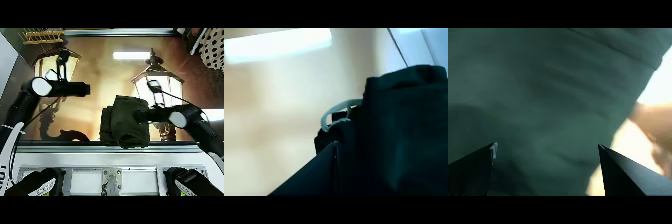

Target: Fold the clothes and pants, and hang the long-sleeved shirts on hangers.

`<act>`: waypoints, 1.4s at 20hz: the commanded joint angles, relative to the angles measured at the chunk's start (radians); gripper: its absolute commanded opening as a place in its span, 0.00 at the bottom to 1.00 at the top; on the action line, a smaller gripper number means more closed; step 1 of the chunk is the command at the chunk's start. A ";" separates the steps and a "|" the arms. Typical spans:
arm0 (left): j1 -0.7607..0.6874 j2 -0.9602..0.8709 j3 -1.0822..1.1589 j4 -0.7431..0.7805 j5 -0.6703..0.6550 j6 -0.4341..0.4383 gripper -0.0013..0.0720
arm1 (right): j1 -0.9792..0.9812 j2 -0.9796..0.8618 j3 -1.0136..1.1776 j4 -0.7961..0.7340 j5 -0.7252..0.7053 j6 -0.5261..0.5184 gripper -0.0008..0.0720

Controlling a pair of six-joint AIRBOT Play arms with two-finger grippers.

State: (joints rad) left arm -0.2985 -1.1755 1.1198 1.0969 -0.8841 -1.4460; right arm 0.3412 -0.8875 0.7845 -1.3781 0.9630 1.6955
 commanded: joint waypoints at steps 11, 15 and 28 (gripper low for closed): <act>-0.148 0.009 -0.054 0.001 0.017 -0.002 0.03 | -0.575 -0.341 -0.315 0.916 0.039 -0.838 0.98; -0.148 0.009 -0.054 0.002 0.017 -0.010 0.03 | -0.441 -0.515 -0.238 1.025 0.040 -0.888 0.98; -0.148 0.009 -0.054 0.002 0.020 -0.009 0.03 | -0.605 -0.324 0.158 0.319 0.028 -0.523 0.08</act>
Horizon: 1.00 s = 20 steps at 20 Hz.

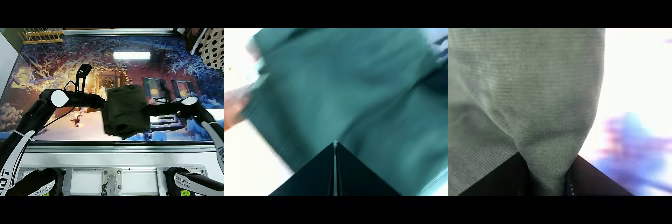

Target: Fold the clothes and pants, and hang the long-sleeved shirts on hangers.

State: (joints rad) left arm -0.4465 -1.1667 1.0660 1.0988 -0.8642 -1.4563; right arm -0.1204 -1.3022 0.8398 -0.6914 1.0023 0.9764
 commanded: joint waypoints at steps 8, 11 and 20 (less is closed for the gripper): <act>0.000 0.000 0.000 0.000 0.000 0.001 0.03 | -0.864 0.140 0.154 -0.607 -0.180 0.409 0.08; 0.000 0.000 0.000 0.000 0.001 0.001 0.03 | -1.023 0.127 0.097 -0.607 -0.182 0.502 0.08; 0.000 0.000 -0.001 0.001 0.000 0.002 0.03 | -1.017 0.130 -0.107 -0.590 0.054 0.520 0.10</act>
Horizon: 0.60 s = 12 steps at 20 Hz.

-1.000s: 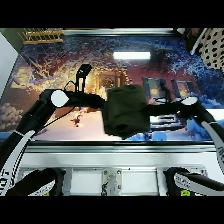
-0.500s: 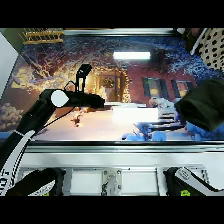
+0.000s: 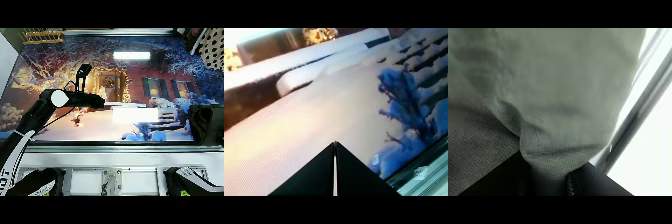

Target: Fold the clothes and pants, and hang the long-sleeved shirts on hangers.

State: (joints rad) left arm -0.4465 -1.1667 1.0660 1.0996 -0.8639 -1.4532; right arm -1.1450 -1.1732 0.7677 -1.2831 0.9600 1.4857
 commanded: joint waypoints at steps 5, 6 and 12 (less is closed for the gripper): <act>0.000 0.000 0.000 0.000 0.000 -0.002 0.03 | 0.005 0.077 0.019 -0.147 0.184 0.011 0.84; 0.000 0.000 0.000 0.000 0.000 -0.002 0.03 | 0.006 0.108 0.059 -0.210 0.195 0.011 0.84; 0.000 -0.002 -0.001 0.000 0.024 -0.002 0.03 | 0.127 0.357 0.172 0.021 0.050 -0.134 0.84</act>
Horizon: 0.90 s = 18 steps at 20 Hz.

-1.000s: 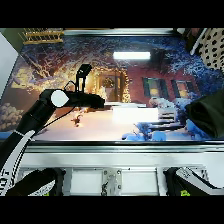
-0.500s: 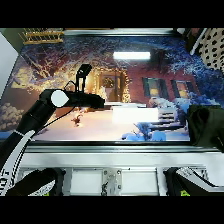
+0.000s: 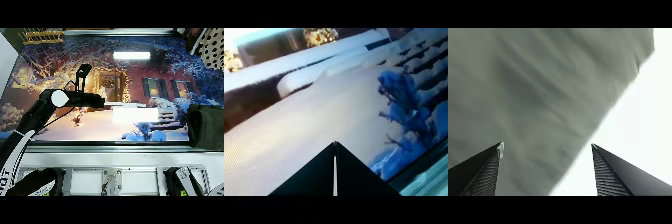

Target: Fold the clothes and pants, and hang the long-sleeved shirts on hangers.

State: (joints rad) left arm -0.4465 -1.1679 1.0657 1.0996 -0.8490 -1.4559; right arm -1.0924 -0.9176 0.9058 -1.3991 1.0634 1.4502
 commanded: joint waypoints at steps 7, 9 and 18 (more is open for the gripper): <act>0.000 -0.001 0.000 0.000 0.007 0.001 0.03 | 0.696 0.143 0.032 0.365 0.041 -0.190 0.84; 0.000 -0.001 0.000 0.000 0.008 0.001 0.03 | 0.877 0.142 0.032 0.369 0.040 -0.186 0.84; 0.000 -0.001 0.000 -0.001 0.014 0.001 0.03 | 1.214 0.140 0.032 0.372 0.027 -0.187 0.83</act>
State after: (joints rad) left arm -0.4465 -1.1679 1.0657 1.0988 -0.8364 -1.4536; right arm 0.0597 -0.7784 0.9371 -1.0351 1.0897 1.2636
